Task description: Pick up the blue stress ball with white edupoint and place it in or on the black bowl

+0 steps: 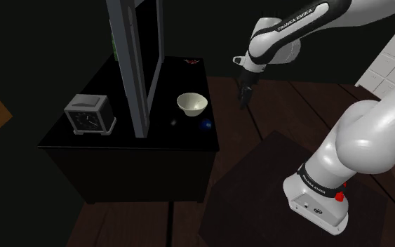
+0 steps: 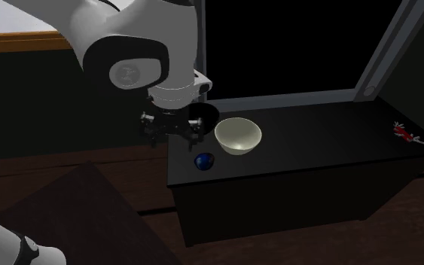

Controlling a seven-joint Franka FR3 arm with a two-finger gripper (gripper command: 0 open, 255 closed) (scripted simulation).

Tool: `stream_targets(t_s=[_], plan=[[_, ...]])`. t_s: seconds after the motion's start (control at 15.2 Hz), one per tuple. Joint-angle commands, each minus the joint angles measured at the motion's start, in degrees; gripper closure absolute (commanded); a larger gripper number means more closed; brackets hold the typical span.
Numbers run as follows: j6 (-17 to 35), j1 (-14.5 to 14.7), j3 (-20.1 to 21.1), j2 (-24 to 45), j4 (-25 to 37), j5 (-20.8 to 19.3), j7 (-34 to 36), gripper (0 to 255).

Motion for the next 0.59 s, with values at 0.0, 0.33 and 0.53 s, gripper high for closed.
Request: stream_targets(t_s=[0.0, 0.33, 0.53], plan=[[4.1, 1.8, -1.6, 5.7, 1.4, 3.5, -6.1, 0], [9.9, 3.8, -2.5, 19.9, 7.7, 16.2, -23.3, 0], [11.4, 2.4, -0.2, 28.1, 12.7, 23.6, -32.9, 0]])
